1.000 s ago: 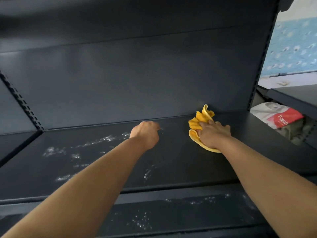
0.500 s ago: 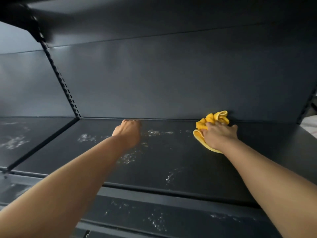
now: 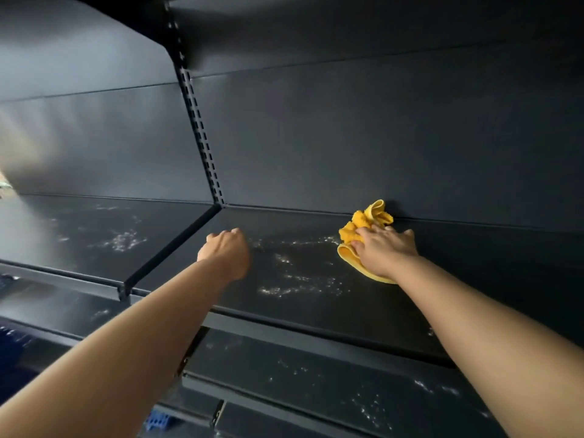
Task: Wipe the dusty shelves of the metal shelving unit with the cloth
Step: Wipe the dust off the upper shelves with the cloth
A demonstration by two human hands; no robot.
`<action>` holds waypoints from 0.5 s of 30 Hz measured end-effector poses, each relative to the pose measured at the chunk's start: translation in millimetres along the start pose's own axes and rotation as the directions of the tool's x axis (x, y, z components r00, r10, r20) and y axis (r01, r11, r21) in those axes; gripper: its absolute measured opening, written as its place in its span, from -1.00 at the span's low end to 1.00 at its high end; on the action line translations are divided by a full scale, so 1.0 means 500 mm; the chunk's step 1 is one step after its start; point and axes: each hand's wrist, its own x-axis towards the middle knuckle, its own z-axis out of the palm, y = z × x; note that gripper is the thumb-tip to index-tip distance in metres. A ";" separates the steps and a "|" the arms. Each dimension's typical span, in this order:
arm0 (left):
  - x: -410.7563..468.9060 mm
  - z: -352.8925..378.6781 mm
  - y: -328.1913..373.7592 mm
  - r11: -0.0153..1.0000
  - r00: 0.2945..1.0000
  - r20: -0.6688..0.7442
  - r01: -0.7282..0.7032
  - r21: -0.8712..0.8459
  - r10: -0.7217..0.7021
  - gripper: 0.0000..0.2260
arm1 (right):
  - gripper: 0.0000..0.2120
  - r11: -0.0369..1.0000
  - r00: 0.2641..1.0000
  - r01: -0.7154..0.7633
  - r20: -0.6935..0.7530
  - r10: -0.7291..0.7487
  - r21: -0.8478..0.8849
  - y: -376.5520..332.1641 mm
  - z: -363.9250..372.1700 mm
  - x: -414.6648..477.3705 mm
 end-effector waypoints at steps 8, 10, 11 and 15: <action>0.013 0.016 -0.125 0.991 0.996 0.038 0.076 0.111 -0.081 -0.70 | -0.57 1.000 1.000 -0.016 -0.008 0.016 -0.002 -0.092 -0.005 0.004; 0.012 0.006 -0.116 0.991 0.996 0.026 0.086 0.099 -0.089 -0.67 | -0.59 1.000 1.000 -0.017 -0.012 0.017 -0.005 -0.097 -0.008 -0.009; 0.012 0.001 -0.109 0.994 0.997 -0.006 0.074 0.086 -0.074 -0.65 | -0.59 1.000 1.000 -0.012 -0.017 0.012 -0.011 -0.098 -0.008 -0.019; 0.001 -0.006 -0.063 0.992 0.988 -0.099 -0.116 0.047 0.120 -0.61 | -0.60 0.998 0.999 -0.033 -0.027 0.032 -0.044 -0.107 -0.010 -0.073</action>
